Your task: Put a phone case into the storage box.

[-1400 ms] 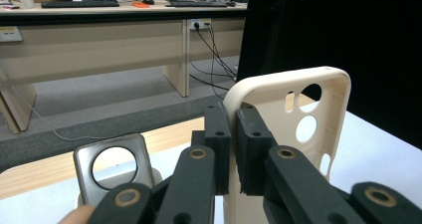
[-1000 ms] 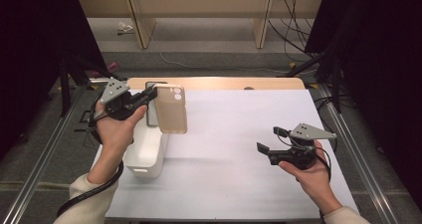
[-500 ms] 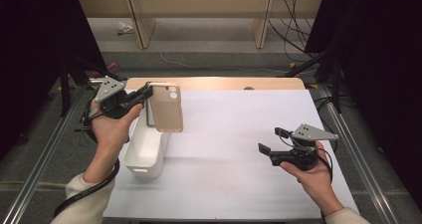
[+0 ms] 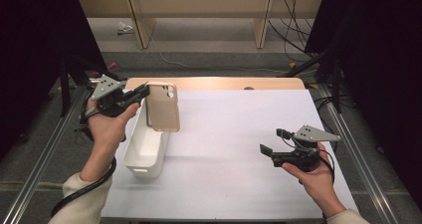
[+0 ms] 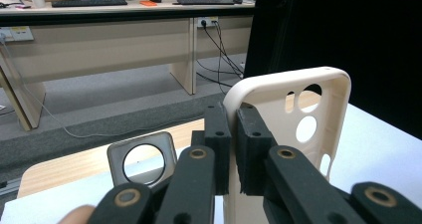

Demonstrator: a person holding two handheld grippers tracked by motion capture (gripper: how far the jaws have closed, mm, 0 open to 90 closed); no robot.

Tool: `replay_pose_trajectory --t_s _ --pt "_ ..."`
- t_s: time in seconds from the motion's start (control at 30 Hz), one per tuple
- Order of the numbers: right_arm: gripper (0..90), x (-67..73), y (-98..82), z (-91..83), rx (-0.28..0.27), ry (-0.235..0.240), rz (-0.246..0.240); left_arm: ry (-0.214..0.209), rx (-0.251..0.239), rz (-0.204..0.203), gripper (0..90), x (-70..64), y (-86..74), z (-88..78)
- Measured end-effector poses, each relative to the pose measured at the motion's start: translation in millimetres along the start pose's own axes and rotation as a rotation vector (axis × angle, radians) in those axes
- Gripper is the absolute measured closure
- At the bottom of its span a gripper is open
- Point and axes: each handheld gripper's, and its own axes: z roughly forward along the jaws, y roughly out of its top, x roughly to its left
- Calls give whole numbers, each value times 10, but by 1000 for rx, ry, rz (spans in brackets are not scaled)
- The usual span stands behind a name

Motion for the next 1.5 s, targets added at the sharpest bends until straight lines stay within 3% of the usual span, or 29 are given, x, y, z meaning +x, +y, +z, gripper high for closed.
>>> replay_pose_trajectory --t_s 0.57,1.03,1.5 --pt "169 -11 -19 -2 7 -4 5 11 23 -17 849 187 -14 108" --pt "170 -18 -22 -5 6 -6 8 20 23 -13 849 332 99 93" --pt "169 -21 -24 2 7 -5 10 26 45 -10 849 451 106 142"
